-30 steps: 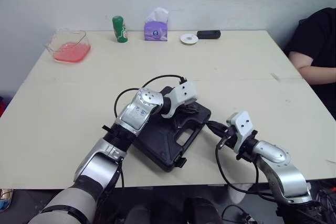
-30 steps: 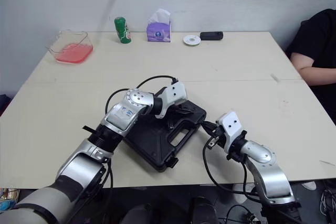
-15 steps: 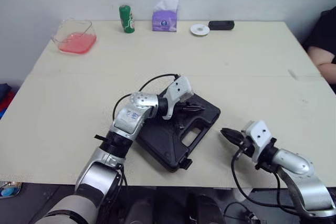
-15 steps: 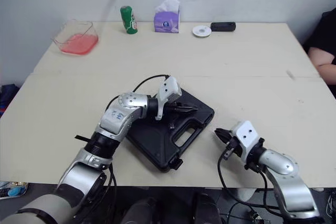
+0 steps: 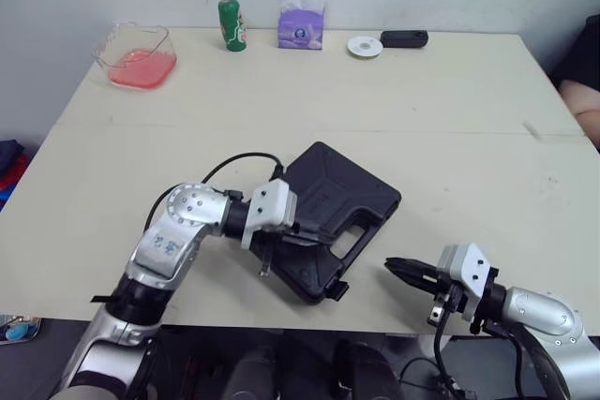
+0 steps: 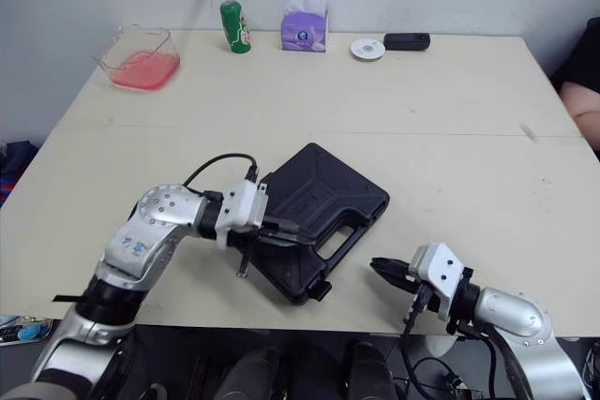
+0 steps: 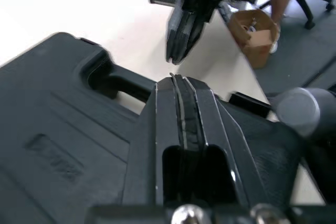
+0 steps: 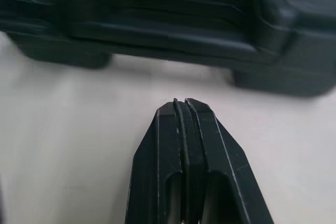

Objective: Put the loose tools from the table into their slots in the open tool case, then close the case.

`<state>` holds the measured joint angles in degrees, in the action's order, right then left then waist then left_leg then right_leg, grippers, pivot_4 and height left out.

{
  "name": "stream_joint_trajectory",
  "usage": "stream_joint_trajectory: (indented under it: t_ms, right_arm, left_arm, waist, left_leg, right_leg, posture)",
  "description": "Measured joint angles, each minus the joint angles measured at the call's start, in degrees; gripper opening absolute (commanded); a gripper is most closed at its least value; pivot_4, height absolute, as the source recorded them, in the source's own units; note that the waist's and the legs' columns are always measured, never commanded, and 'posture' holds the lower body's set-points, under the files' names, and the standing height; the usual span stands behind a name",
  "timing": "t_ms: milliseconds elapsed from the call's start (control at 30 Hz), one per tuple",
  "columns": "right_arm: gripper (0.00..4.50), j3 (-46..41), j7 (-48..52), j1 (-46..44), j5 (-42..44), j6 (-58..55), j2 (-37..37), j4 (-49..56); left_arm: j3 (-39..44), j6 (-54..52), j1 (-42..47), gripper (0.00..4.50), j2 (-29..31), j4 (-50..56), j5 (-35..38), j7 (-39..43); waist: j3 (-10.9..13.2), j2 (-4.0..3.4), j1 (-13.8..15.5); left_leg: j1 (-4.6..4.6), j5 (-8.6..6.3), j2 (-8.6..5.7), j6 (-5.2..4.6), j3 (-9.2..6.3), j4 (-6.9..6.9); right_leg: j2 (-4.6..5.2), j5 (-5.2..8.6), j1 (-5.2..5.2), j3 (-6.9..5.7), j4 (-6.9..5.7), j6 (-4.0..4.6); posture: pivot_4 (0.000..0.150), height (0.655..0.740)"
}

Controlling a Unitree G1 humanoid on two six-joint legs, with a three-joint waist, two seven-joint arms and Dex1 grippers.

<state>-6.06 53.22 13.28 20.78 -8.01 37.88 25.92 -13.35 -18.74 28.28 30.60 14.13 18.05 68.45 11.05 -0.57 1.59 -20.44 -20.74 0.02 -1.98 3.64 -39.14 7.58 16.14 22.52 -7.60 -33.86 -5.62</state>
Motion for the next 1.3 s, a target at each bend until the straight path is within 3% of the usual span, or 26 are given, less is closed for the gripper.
stream_joint_trajectory:
  t_ms: [533,933,1067,1300]
  right_arm:
    - [0.00,13.80,4.71,-1.89,-3.78,1.84,0.64,-1.40]
    - [0.00,16.13,4.15,-1.88,-5.16,7.03,-1.97,-3.96]
    - [0.00,16.16,3.69,-1.93,-4.90,8.33,-3.89,-5.14]
    - [0.00,17.00,4.18,-5.65,-4.97,10.17,-4.56,-7.72]
  left_arm:
    - [-3.69,2.71,-4.65,0.02,6.36,3.93,-4.63,-2.50]
    - [-4.75,3.09,-6.07,0.02,8.62,5.47,-5.12,-4.69]
    - [-5.03,3.19,-6.45,0.02,8.95,5.21,-5.16,-5.36]
    - [-5.25,3.22,-6.31,0.02,9.26,5.16,-5.16,-5.37]
  waist:
    - [0.01,0.02,-0.05]
    - [-0.46,-0.20,-0.23]
    - [-0.49,-0.21,-0.23]
    - [-0.62,-0.31,-0.25]
  left_leg:
    - [0.19,-0.01,-0.01,0.01,0.04,0.01]
    - [0.38,-0.04,0.06,0.06,0.05,0.04]
    - [1.19,-0.27,0.19,0.15,0.06,0.19]
    - [1.25,-0.36,0.29,0.18,0.06,0.18]
  right_leg:
    - [0.00,0.01,-0.15,0.03,-0.02,0.01]
    - [-0.01,0.03,-0.31,0.03,-0.02,0.05]
    - [-0.06,0.14,-1.01,0.01,0.04,0.20]
    - [-0.07,0.19,-1.02,0.02,0.03,0.26]
  posture:
    - [0.150,0.7400]
    - [0.150,0.7400]
    - [0.150,0.7400]
    - [0.150,0.7400]
